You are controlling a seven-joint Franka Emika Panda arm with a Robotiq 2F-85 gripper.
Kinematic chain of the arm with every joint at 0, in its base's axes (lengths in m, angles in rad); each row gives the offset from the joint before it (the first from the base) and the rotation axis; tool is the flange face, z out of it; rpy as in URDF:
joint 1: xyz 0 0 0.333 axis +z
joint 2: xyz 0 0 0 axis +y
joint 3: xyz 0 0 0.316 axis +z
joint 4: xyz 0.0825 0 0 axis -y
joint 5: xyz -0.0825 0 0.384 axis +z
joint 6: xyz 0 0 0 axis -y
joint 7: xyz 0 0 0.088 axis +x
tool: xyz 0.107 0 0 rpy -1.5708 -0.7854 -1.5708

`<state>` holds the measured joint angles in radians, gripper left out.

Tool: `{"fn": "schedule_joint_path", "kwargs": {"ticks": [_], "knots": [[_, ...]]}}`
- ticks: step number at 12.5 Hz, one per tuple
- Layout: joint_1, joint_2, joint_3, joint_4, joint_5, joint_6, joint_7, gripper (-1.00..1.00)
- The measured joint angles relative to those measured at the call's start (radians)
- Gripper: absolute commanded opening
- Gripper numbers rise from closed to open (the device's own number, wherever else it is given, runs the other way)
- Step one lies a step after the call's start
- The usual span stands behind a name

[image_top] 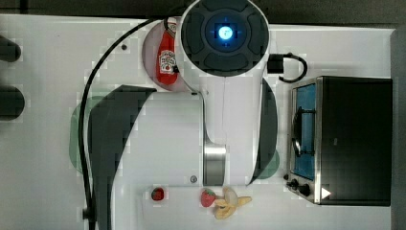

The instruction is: Drag strainer left to right.

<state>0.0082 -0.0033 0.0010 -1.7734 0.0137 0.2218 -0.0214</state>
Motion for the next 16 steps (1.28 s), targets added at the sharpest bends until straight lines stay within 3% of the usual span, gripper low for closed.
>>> {"fn": "schedule_joint_path", "kwargs": {"ticks": [3,7,11,13,16], "knots": [[-0.007,-0.310,-0.011,-0.264,0.002,-0.232,0.133,1.00],[-0.026,-0.520,0.033,-0.246,-0.037,-0.210,0.178,1.00],[-0.021,-0.434,0.238,-0.193,-0.013,-0.131,0.207,1.00],[-0.012,-0.343,0.382,-0.219,-0.037,-0.079,0.254,1.00],[0.029,-0.201,0.507,-0.275,-0.044,-0.014,0.406,1.00]]}}
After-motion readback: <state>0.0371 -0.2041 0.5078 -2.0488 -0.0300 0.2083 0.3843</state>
